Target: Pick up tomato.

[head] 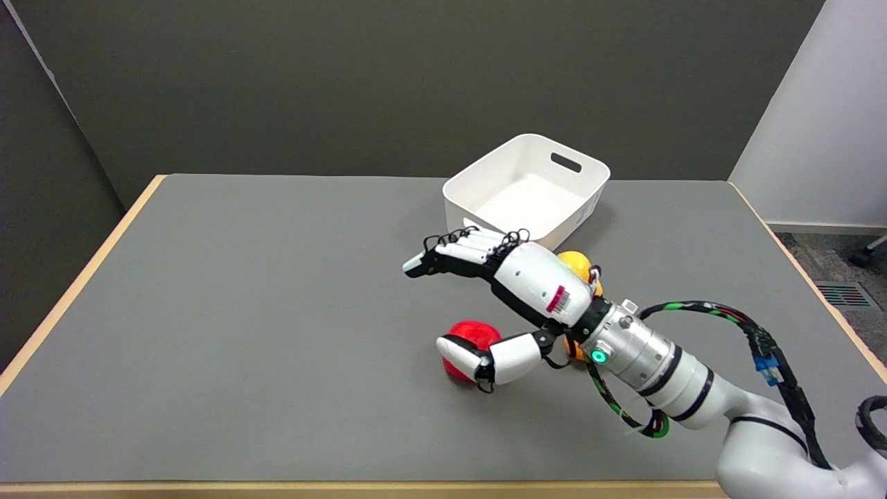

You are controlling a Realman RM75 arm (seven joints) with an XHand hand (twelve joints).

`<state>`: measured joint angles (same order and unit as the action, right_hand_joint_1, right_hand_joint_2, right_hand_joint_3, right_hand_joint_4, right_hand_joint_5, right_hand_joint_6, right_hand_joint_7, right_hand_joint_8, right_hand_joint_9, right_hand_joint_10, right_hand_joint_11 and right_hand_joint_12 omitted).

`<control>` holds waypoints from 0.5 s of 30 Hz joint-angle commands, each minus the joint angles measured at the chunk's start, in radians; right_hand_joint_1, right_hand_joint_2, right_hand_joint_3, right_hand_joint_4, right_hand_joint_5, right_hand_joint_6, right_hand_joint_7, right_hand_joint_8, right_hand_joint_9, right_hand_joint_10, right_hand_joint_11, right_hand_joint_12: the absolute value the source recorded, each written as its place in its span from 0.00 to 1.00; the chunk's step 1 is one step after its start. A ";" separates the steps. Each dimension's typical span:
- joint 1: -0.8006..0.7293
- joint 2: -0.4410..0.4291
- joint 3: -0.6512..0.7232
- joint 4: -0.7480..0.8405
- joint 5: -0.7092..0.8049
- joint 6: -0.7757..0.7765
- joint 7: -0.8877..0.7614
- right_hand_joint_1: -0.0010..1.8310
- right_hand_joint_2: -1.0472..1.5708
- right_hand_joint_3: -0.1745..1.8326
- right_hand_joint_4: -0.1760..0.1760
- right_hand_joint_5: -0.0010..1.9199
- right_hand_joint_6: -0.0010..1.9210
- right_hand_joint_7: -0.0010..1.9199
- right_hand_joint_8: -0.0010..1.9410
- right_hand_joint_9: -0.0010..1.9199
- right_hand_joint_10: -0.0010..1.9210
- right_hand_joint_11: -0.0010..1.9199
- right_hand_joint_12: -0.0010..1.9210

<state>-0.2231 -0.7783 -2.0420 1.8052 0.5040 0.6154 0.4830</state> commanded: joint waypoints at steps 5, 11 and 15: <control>0.110 0.070 0.113 0.012 -0.102 -0.340 -0.019 0.27 0.64 0.56 0.91 0.18 0.37 0.26 0.30 0.21 0.46 0.16 0.78; 0.110 0.148 0.145 0.019 -0.049 -0.375 -0.018 0.27 0.63 0.55 0.90 0.18 0.36 0.26 0.29 0.21 0.46 0.15 0.76; 0.108 0.209 0.129 0.019 0.053 -0.359 -0.019 0.27 0.63 0.55 0.89 0.18 0.36 0.26 0.29 0.20 0.46 0.15 0.76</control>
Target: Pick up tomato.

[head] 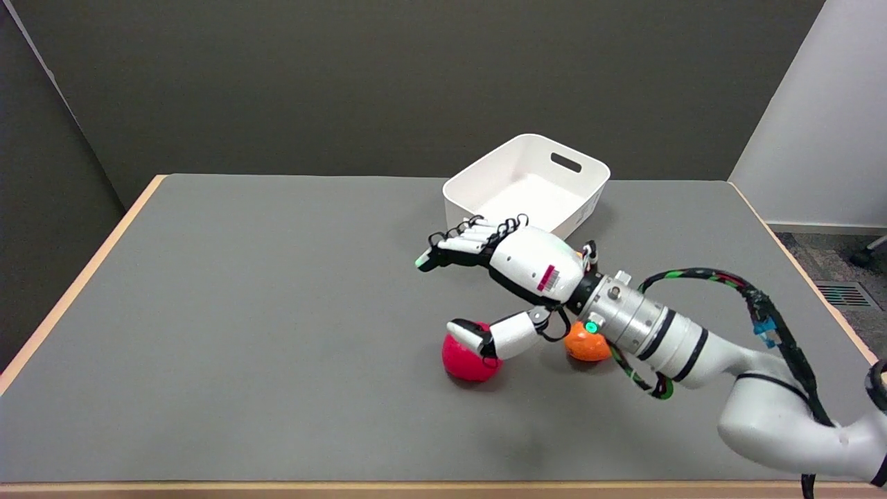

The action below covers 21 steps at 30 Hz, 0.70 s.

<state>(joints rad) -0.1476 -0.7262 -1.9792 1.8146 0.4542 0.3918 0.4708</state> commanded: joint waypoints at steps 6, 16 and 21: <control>0.023 0.183 0.027 0.010 0.119 -0.113 -0.007 0.26 0.63 0.54 0.87 0.18 0.35 0.26 0.28 0.19 0.47 0.14 0.76; 0.002 0.166 0.004 0.007 0.076 -0.104 -0.006 0.25 0.64 0.52 0.84 0.18 0.35 0.26 0.27 0.18 0.48 0.12 0.75; 0.002 0.166 -0.035 0.003 0.073 -0.063 -0.007 0.25 0.64 0.52 0.84 0.18 0.35 0.26 0.27 0.18 0.47 0.12 0.74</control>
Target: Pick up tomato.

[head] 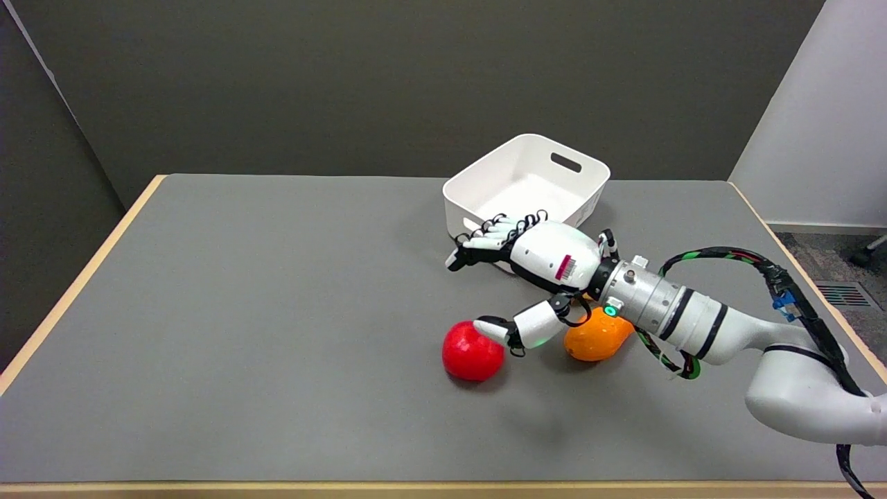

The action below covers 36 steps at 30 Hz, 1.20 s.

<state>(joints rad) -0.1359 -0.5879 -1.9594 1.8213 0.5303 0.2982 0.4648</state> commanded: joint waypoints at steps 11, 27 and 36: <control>-0.012 -0.057 -0.061 -0.019 -0.177 -0.033 -0.002 0.25 0.63 0.52 0.85 0.18 0.34 0.25 0.26 0.17 0.45 0.12 0.73; 0.021 -0.114 -0.063 -0.018 -0.284 -0.221 -0.002 0.19 0.62 0.52 0.84 0.14 0.26 0.15 0.17 0.10 0.35 0.06 0.67; 0.021 -0.124 -0.080 -0.021 -0.291 -0.260 -0.002 0.21 0.61 0.54 0.83 0.13 0.26 0.14 0.18 0.09 0.34 0.05 0.67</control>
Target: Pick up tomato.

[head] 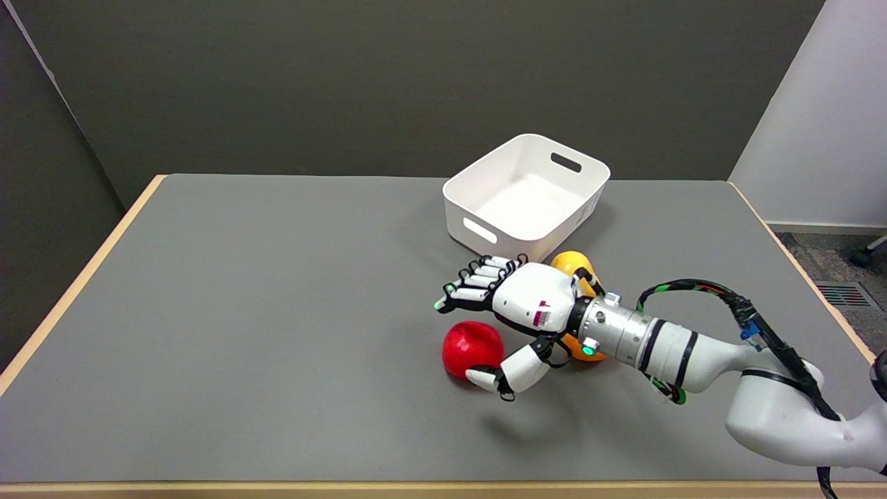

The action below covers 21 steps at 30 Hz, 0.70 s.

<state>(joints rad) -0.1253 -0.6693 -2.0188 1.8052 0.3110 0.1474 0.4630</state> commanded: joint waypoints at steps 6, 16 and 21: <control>0.010 -0.049 -0.022 -0.005 -0.078 -0.118 -0.001 0.21 0.61 0.54 0.83 0.12 0.26 0.14 0.17 0.09 0.34 0.05 0.67; 0.010 -0.060 -0.025 -0.005 -0.101 -0.115 -0.001 0.21 0.61 0.54 0.83 0.12 0.26 0.14 0.17 0.09 0.34 0.05 0.67; 0.014 -0.078 -0.025 -0.009 -0.133 -0.118 -0.001 0.22 0.61 0.54 0.83 0.12 0.26 0.14 0.17 0.09 0.34 0.05 0.67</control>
<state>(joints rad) -0.1166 -0.7134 -2.0371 1.8004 0.2395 0.0515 0.4624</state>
